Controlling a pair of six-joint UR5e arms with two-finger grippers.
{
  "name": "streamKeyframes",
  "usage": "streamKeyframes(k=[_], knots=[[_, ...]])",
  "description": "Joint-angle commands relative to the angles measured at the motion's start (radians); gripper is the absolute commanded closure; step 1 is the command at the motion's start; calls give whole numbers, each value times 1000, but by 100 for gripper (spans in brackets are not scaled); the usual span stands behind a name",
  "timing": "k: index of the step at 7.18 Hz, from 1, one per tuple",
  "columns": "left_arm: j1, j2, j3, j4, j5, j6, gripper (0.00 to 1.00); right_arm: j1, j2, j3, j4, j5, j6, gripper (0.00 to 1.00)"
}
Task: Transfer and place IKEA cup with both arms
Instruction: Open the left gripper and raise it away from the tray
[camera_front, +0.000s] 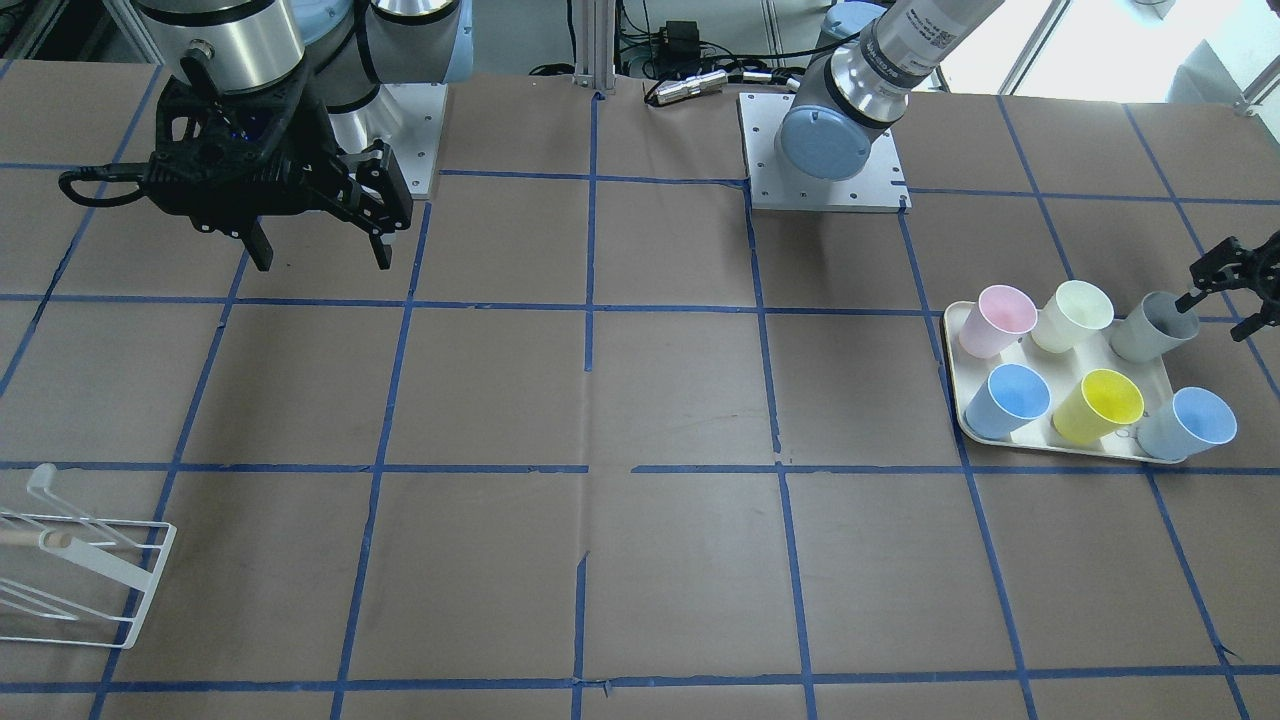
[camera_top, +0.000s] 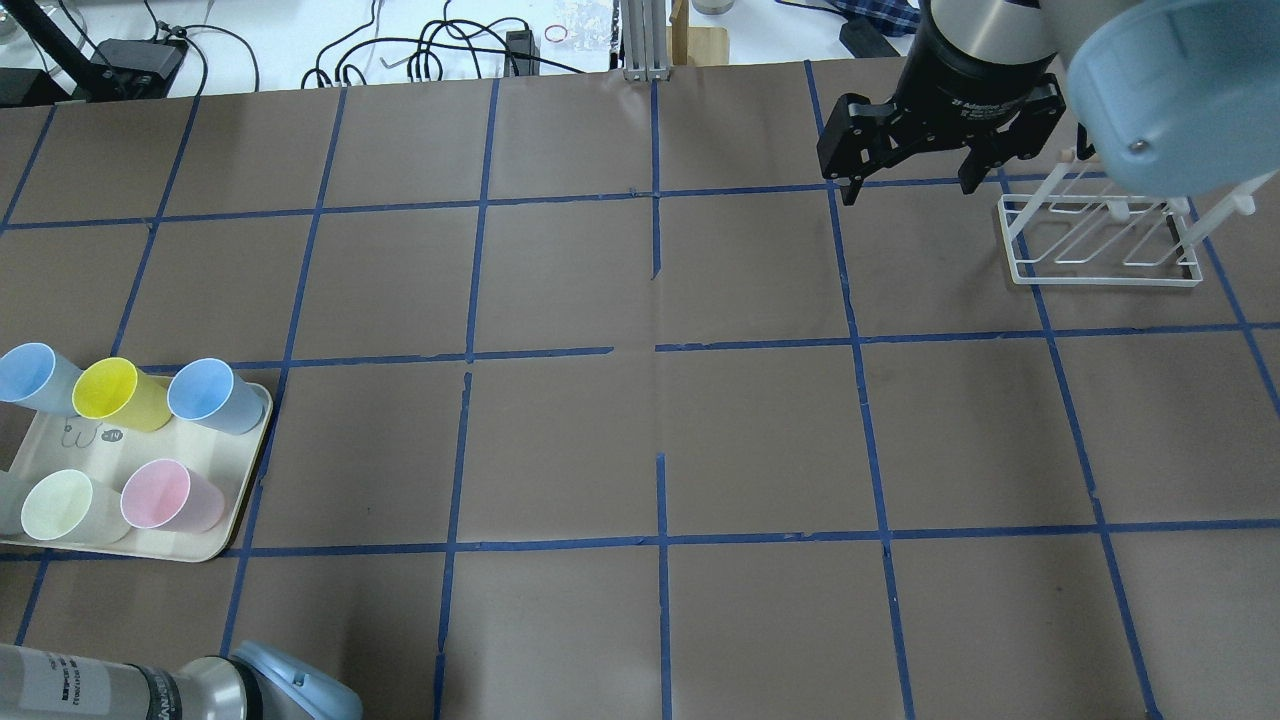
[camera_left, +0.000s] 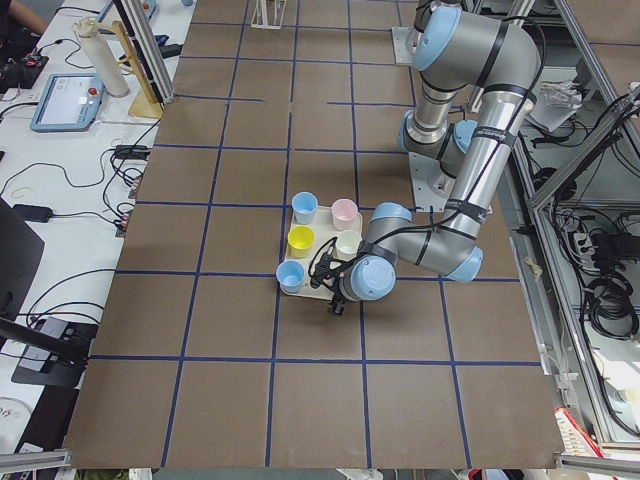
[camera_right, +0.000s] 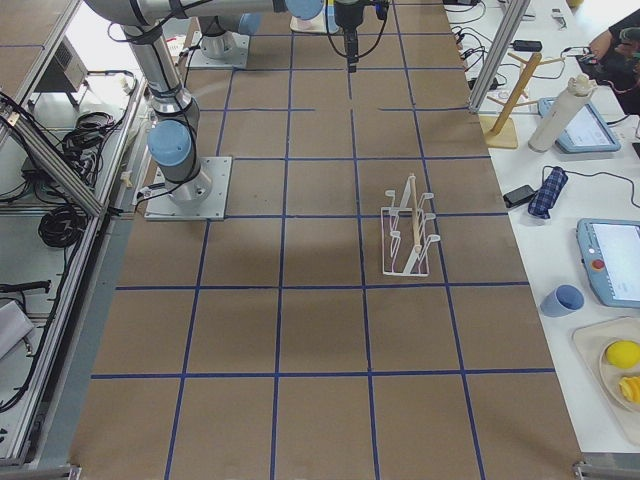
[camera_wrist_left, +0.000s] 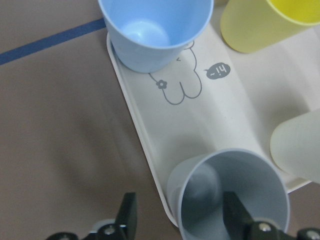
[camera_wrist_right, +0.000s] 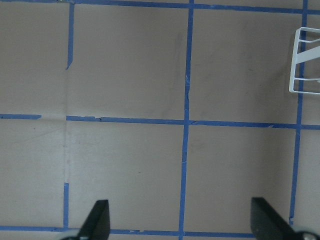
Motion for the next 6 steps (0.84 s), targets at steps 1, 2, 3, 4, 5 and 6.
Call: streamKeyframes(k=[1,2,3,4,5,6], knots=[[-92,92,52,-85,48,-100,0,-1,0,0,-1,11,0,0],[-190,143,106,-135,132,-196,0,0,0,0,-1,13,0,0],[-300,177,181,-188,195,-276,0,0,2,-2,-3,13,2,0],[-385,206,257,-300,196,-405,0,0,2,-2,-3,13,2,0],[-483,227,310,-389,185,-611,0,0,2,-2,-3,13,5,0],[-591,244,316,-406,188,-763,0,0,2,-2,-3,13,5,0]])
